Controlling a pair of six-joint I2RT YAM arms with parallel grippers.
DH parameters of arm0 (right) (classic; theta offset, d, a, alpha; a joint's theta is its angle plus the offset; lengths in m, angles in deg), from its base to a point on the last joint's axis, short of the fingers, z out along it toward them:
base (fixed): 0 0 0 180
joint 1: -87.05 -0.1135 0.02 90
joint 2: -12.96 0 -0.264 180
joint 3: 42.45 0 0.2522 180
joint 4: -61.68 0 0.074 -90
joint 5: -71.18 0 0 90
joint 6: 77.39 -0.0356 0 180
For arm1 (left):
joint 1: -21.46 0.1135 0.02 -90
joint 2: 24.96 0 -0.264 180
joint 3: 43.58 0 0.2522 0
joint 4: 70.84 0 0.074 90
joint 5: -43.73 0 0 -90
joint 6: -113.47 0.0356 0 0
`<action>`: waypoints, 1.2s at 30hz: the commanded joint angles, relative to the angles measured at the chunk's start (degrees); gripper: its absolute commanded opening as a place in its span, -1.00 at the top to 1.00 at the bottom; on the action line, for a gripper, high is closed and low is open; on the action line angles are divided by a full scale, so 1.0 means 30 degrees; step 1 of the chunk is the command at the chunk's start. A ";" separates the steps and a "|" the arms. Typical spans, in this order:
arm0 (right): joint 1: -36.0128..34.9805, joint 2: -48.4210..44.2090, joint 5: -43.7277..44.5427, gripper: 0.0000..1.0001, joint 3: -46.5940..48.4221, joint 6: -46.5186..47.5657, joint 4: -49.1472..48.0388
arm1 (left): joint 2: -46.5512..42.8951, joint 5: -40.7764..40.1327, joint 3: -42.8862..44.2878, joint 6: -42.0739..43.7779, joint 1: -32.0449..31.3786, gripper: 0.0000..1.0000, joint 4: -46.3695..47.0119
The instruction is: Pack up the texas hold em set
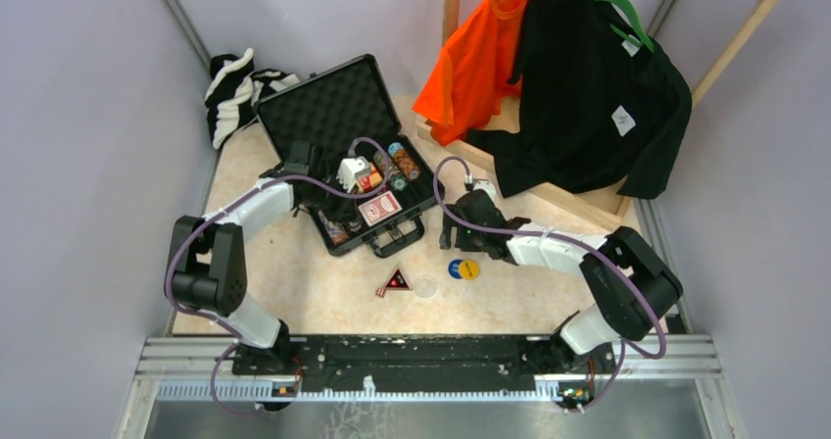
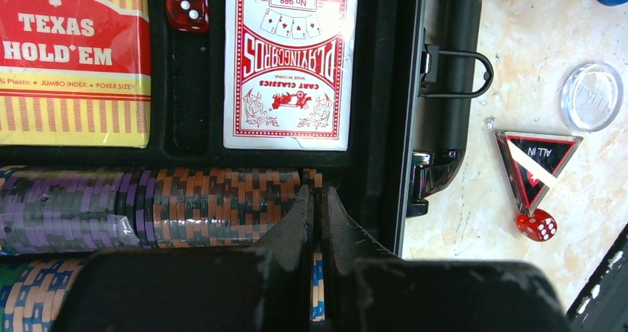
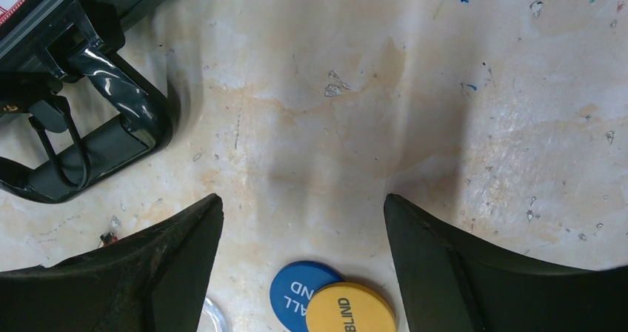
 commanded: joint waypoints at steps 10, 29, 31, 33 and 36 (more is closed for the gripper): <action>0.0028 0.0391 0.0019 -0.60 0.0379 0.0260 -0.0175 | -0.0470 -0.0134 0.0083 -0.0519 0.0281 0.85 0.0546; 0.0028 0.0599 -0.0097 -0.60 0.0170 0.0419 -0.0393 | -0.0821 0.0372 -0.0056 -0.0351 -0.0008 0.61 0.0548; 0.0027 0.0600 -0.0062 -0.60 0.0178 0.0458 -0.0335 | -0.0787 0.0401 0.0044 -0.0254 -0.0040 0.61 0.0318; 0.0028 0.0600 0.0022 -0.60 0.0165 0.0468 -0.0323 | -0.0717 0.0416 0.0140 -0.0211 -0.0070 0.61 0.0056; 0.0024 0.0622 0.0069 -0.60 0.0141 0.0495 -0.0344 | -0.0813 0.0379 0.0128 -0.0192 -0.0092 0.61 0.0110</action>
